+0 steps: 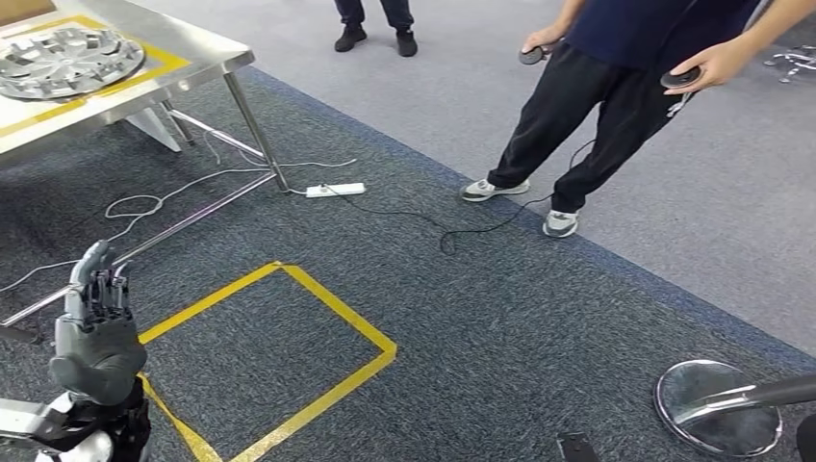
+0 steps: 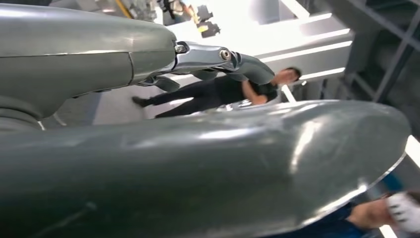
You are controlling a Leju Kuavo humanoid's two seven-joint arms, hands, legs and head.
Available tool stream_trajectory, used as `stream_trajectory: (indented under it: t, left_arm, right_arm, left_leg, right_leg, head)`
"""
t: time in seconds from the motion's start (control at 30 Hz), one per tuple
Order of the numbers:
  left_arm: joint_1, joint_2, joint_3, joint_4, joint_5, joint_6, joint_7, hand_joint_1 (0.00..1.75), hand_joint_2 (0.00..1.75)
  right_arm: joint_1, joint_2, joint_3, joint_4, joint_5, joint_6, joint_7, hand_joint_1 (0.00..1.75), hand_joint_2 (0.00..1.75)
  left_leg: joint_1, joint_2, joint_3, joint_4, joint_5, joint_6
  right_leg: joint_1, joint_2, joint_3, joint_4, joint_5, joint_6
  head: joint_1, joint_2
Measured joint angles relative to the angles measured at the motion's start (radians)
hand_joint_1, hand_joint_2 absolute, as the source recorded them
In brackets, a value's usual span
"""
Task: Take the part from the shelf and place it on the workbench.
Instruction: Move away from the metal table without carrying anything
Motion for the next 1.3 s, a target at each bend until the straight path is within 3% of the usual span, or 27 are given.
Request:
stream_trajectory:
  t: [0.03,0.07,0.1,0.17,0.23,0.27,0.33,0.4,0.47,0.53,0.57,0.6,0.67,0.73,0.8,0.9,0.97,1.03,1.13,1.17,1.2,1.3]
  left_arm:
    - [-0.008,0.008,-0.007,0.036,-0.032,0.002,0.017,0.0,0.87]
    - [-0.019,0.018,-0.016,0.084,-0.069,0.005,0.034,0.0,1.31]
    - [-0.033,0.03,-0.027,0.139,-0.104,0.011,0.047,0.0,1.75]
    - [-0.066,0.047,-0.043,0.261,-0.159,0.034,0.06,0.0,1.75]
    - [-0.11,0.056,-0.05,0.412,-0.18,0.051,0.076,0.0,1.75]
    - [-0.134,0.057,-0.05,0.5,-0.177,0.053,0.086,0.0,1.75]
    - [-0.185,0.057,-0.046,0.674,-0.153,0.054,0.116,0.0,1.75]
    - [-0.231,0.054,-0.039,0.838,-0.139,0.076,0.169,0.0,1.75]
    - [-0.261,0.053,-0.031,0.987,-0.141,0.104,0.236,0.0,1.75]
    - [-0.273,0.053,-0.019,1.109,-0.136,0.123,0.3,0.0,1.75]
    - [-0.275,0.052,-0.011,1.158,-0.131,0.13,0.323,0.0,1.75]
    - [-0.276,0.052,-0.003,1.198,-0.125,0.135,0.337,0.0,1.75]
    - [-0.281,0.051,0.009,1.257,-0.118,0.14,0.348,0.0,1.75]
    - [-0.286,0.05,0.016,1.297,-0.116,0.142,0.351,0.0,1.75]
    - [-0.29,0.051,0.024,1.329,-0.116,0.143,0.354,0.0,1.75]
    - [-0.298,0.051,0.033,1.36,-0.117,0.146,0.374,0.0,1.75]
    - [-0.302,0.05,0.034,1.375,-0.117,0.148,0.412,0.0,1.75]
    - [-0.298,0.048,0.041,1.392,-0.106,0.154,0.457,0.0,1.75]
    - [-0.277,0.042,0.076,1.42,-0.051,0.182,0.532,0.0,1.75]
    - [-0.266,0.038,0.092,1.428,-0.035,0.191,0.554,0.0,1.75]
    - [-0.255,0.034,0.105,1.435,-0.023,0.197,0.571,0.0,1.75]
    - [-0.237,0.03,0.134,1.447,-0.012,0.206,0.597,0.0,1.75]
  right_arm:
    - [0.0,0.0,0.0,0.0,0.002,0.002,0.001,0.0,0.0]
    - [0.001,0.0,0.0,0.0,0.006,0.005,0.002,0.0,0.0]
    - [0.0,0.0,0.0,0.0,0.009,0.007,0.004,0.0,0.0]
    - [-0.003,0.0,0.0,0.0,0.017,0.01,0.009,0.0,0.0]
    - [-0.009,0.0,0.002,0.0,0.026,0.012,0.017,0.0,0.0]
    - [-0.012,0.0,0.003,0.0,0.031,0.012,0.022,0.0,0.0]
    - [-0.013,0.001,0.004,0.0,0.039,0.01,0.031,0.0,0.0]
    - [-0.015,0.001,0.006,0.0,0.047,0.007,0.041,0.0,0.0]
    - [-0.023,0.001,0.01,0.0,0.054,0.006,0.049,0.0,0.0]
    - [-0.028,0.002,0.016,0.0,0.057,0.005,0.054,0.0,0.0]
    - [-0.028,0.003,0.018,0.0,0.058,0.004,0.056,0.0,0.0]
    - [-0.027,0.003,0.019,0.0,0.058,0.004,0.057,0.0,0.0]
    - [-0.028,0.003,0.02,0.0,0.058,0.003,0.057,0.0,0.0]
    - [-0.032,0.004,0.02,0.0,0.058,0.002,0.056,0.0,0.0]
    - [-0.033,0.006,0.02,0.0,0.058,0.001,0.056,0.0,0.0]
    - [-0.033,0.008,0.02,0.0,0.058,0.0,0.056,0.0,0.0]
    - [-0.036,0.011,0.021,0.001,0.058,0.0,0.056,0.0,0.0]
    - [-0.037,0.011,0.021,0.001,0.057,-0.002,0.057,0.0,0.0]
    - [-0.03,0.01,0.021,0.001,0.051,-0.006,0.059,0.0,0.0]
    - [-0.027,0.01,0.021,0.001,0.049,-0.007,0.06,0.0,0.0]
    - [-0.024,0.01,0.021,0.001,0.048,-0.009,0.06,0.0,0.0]
    - [-0.022,0.011,0.02,0.002,0.046,-0.01,0.06,0.0,0.0]
  left_leg:
    - [0.001,-0.002,-0.017,0.031,-0.001,-0.001]
    - [0.002,-0.004,-0.016,0.025,0.018,-0.002]
    - [0.004,-0.007,0.002,-0.017,0.052,-0.001]
    - [0.011,-0.047,0.064,-0.148,0.117,0.002]
    - [0.015,-0.09,0.1,-0.229,0.137,0.007]
    - [0.014,-0.096,0.103,-0.238,0.132,0.012]
    - [0.012,-0.074,0.102,-0.242,0.137,0.025]
    - [0.013,-0.051,0.103,-0.245,0.141,0.038]
    - [0.01,-0.029,0.102,-0.246,0.139,0.045]
    - [0.008,-0.006,0.103,-0.245,0.138,0.048]
    - [0.007,0.002,0.103,-0.245,0.137,0.048]
    - [0.008,0.007,0.103,-0.245,0.136,0.047]
    - [0.007,0.01,0.105,-0.243,0.133,0.041]
    - [0.002,0.01,0.105,-0.239,0.13,0.032]
    - [-0.001,0.009,0.104,-0.237,0.132,0.037]
    - [-0.001,0.009,0.106,-0.244,0.137,0.05]
    - [0.0,0.012,0.127,-0.287,0.154,0.059]
    - [0.008,0.023,0.162,-0.35,0.181,0.066]
    - [0.024,0.042,0.178,-0.371,0.188,0.044]
    - [0.03,0.048,0.178,-0.368,0.185,0.034]
    - [0.038,0.054,0.178,-0.361,0.18,0.023]
    - [0.067,0.068,0.169,-0.313,0.148,-0.024]
  right_leg:
    - [0.0,0.013,-0.001,0.0,0.001,0.0]
    - [-0.001,0.027,-0.001,0.0,0.002,0.001]
    - [-0.001,0.041,-0.001,0.001,0.003,0.003]
    - [-0.002,0.068,-0.004,0.003,0.006,0.01]
    - [-0.005,0.092,-0.014,0.006,0.01,0.023]
    - [-0.007,0.103,-0.02,0.005,0.013,0.031]
    - [-0.012,0.113,-0.033,0.003,0.018,0.044]
    - [-0.01,0.065,-0.061,0.047,-0.01,0.052]
    - [-0.007,0.001,-0.12,0.173,-0.077,0.059]
    - [-0.008,-0.017,-0.172,0.284,-0.118,0.064]
    - [-0.008,-0.02,-0.172,0.291,-0.112,0.064]
    - [-0.009,-0.021,-0.15,0.254,-0.088,0.064]
    - [-0.008,-0.028,-0.071,0.115,-0.031,0.062]
    - [-0.009,-0.031,-0.017,0.024,-0.005,0.052]
    - [-0.009,-0.028,-0.01,0.014,-0.001,0.045]
    - [-0.01,-0.024,-0.012,0.008,0.004,0.047]
    - [-0.01,-0.021,-0.005,-0.011,0.013,0.049]
    - [-0.005,-0.017,-0.02,0.017,-0.005,0.052]
    - [-0.015,-0.017,-0.111,0.189,-0.078,0.067]
    - [-0.021,-0.019,-0.131,0.225,-0.084,0.076]
    - [-0.029,-0.021,-0.132,0.224,-0.072,0.086]
    - [-0.05,-0.056,-0.055,0.079,0.0,0.128]
  head:
    - [0.0,0.0]
    - [0.0,0.0]
    - [0.0,0.0]
    - [0.0,0.0]
    - [0.0,0.0]
    - [0.001,0.0]
    - [0.001,0.0]
    - [0.008,0.0]
    - [0.016,0.0]
    - [0.017,0.0]
    - [0.017,0.0]
    - [0.017,0.0]
    - [0.018,0.0]
    - [0.017,0.0]
    - [0.014,0.0]
    - [0.014,0.0]
    - [0.011,0.0]
    - [0.011,0.0]
    - [0.015,0.0]
    - [0.015,0.0]
    - [0.015,0.0]
    - [0.018,0.0]
